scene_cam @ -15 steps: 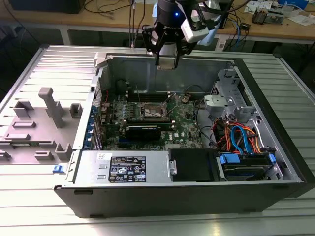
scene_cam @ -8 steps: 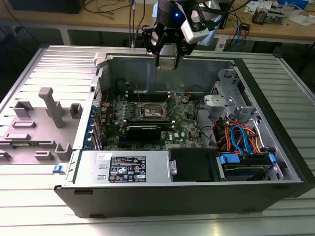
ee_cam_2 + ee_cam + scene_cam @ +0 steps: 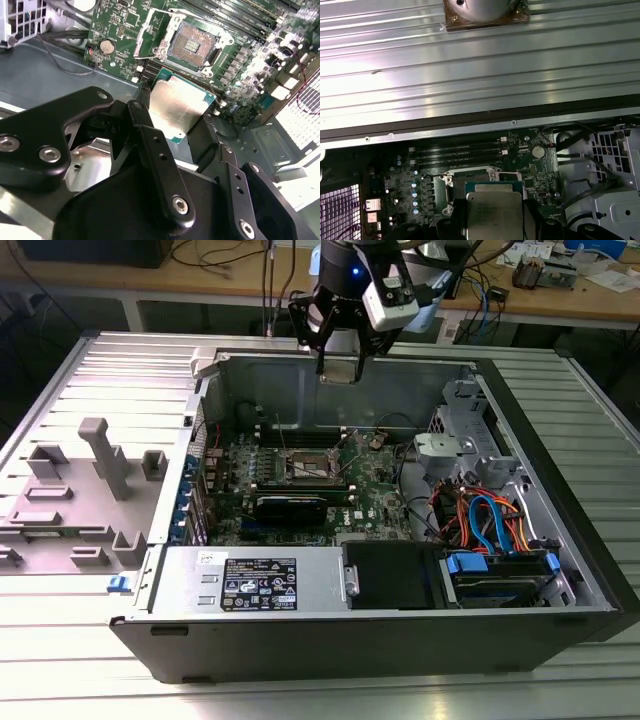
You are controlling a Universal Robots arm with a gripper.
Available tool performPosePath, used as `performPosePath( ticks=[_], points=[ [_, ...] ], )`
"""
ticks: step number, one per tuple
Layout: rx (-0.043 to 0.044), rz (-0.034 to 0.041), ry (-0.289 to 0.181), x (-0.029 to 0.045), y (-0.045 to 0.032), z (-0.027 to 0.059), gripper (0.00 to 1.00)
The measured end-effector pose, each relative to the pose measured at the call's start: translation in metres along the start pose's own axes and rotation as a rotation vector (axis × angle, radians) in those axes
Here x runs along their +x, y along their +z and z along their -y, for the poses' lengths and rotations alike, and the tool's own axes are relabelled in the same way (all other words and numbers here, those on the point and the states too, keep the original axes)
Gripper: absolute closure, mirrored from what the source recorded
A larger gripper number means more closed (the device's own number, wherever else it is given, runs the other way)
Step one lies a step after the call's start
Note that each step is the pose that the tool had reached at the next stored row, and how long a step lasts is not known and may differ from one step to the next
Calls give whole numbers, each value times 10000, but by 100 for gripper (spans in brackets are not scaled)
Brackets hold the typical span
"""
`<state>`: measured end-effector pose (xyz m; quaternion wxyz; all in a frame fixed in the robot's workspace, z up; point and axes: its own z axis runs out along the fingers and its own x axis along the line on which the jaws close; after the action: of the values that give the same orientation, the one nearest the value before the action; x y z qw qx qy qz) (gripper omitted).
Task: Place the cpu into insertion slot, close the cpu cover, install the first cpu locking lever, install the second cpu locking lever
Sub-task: 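Place the cpu into insertion slot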
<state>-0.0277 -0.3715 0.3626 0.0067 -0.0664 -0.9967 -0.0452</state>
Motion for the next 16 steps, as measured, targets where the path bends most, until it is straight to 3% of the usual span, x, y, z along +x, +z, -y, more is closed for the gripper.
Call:
performPosePath(
  ticks=[8,16],
  points=[
    [-4,29,324,-7,3,54,46],
    [-28,128,1430,-8,14,56,46]
  ],
)
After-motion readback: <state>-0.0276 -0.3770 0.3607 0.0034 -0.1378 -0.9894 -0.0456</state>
